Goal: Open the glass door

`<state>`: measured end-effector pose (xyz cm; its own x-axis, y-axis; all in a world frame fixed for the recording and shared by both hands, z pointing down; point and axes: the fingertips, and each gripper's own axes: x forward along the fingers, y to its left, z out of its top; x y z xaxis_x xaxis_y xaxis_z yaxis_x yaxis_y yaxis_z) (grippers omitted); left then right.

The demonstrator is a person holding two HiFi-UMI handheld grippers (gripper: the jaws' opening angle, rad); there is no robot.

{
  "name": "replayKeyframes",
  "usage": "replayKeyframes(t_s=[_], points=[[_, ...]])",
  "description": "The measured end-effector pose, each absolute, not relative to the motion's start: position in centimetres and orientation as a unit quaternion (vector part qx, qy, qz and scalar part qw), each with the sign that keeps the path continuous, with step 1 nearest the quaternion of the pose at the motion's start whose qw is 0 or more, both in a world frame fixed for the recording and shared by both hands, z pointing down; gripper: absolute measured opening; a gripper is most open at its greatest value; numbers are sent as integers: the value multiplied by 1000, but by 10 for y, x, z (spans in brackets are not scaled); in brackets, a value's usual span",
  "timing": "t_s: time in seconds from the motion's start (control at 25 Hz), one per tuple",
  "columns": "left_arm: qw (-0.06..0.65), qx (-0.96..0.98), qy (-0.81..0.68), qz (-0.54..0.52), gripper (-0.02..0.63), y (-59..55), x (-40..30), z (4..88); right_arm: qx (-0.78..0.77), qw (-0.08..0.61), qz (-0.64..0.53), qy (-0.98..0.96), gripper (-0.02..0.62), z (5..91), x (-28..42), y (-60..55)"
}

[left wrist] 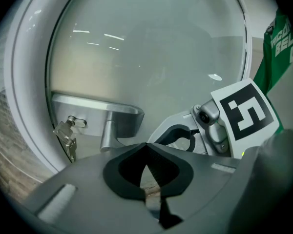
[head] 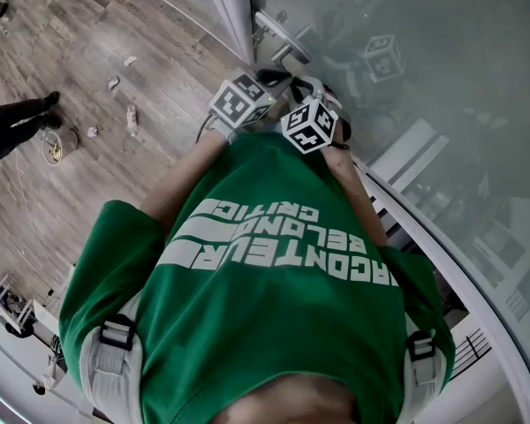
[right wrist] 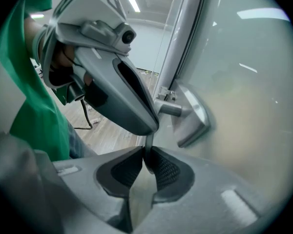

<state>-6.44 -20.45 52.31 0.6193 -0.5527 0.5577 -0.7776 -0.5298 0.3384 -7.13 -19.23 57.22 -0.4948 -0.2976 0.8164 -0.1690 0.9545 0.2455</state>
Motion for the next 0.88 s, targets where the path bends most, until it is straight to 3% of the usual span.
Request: replayKeyframes(t_s=[0.88], points=[[297, 844, -409, 182, 14, -208, -76, 521, 133, 454, -40, -880, 48, 589, -84, -204]])
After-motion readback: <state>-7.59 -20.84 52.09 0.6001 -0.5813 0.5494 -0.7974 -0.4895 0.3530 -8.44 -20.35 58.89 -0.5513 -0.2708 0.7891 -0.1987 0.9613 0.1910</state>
